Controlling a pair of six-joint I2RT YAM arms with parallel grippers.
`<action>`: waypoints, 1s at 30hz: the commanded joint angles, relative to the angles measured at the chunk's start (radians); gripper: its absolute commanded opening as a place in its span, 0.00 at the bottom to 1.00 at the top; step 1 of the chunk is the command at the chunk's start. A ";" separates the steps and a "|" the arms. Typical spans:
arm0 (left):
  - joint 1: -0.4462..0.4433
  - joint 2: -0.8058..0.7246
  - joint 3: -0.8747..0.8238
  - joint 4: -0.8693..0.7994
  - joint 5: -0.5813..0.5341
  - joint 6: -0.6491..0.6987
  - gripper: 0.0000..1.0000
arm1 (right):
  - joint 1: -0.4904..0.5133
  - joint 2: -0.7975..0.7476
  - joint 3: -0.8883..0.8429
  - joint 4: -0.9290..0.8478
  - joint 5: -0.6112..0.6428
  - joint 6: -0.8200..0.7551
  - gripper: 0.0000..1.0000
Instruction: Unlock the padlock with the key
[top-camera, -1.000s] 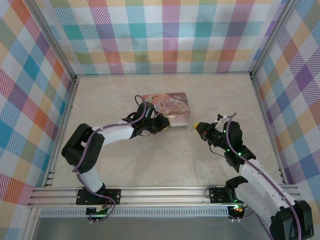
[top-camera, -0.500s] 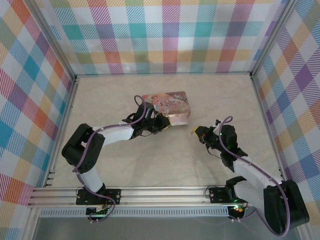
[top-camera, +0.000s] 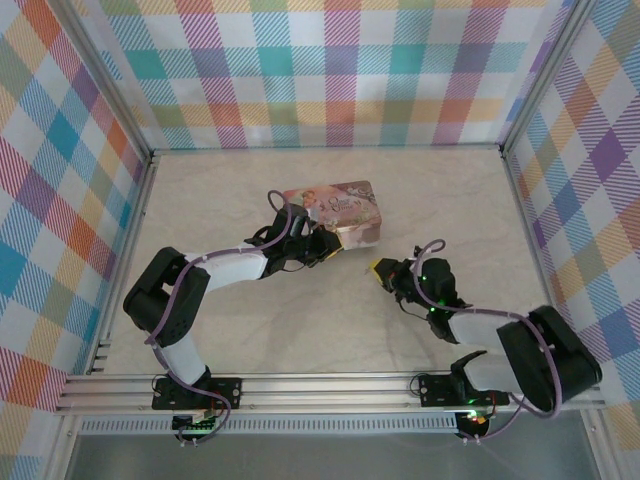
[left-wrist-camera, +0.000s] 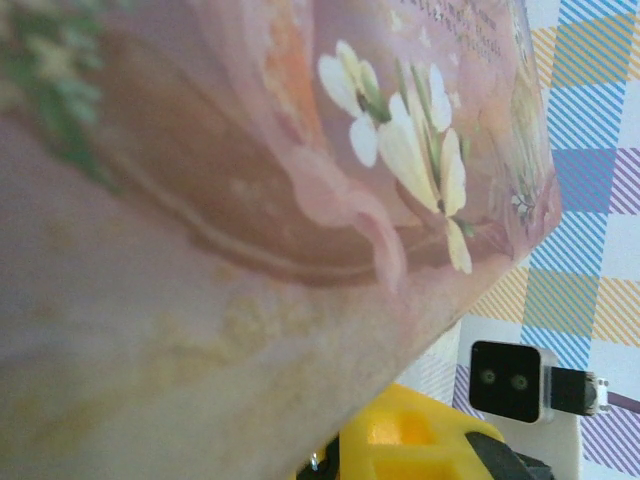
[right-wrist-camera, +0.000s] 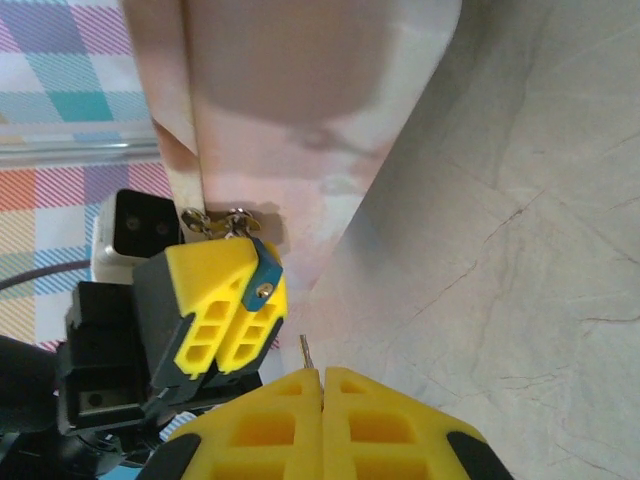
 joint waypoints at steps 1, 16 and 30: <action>-0.006 -0.013 -0.003 0.088 0.021 -0.025 0.08 | 0.033 0.103 0.025 0.234 0.022 0.054 0.00; -0.006 -0.009 -0.011 0.111 0.021 -0.040 0.08 | 0.120 0.330 0.070 0.512 0.088 0.123 0.00; -0.006 -0.011 -0.015 0.122 0.018 -0.051 0.08 | 0.120 0.374 0.096 0.512 0.075 0.126 0.00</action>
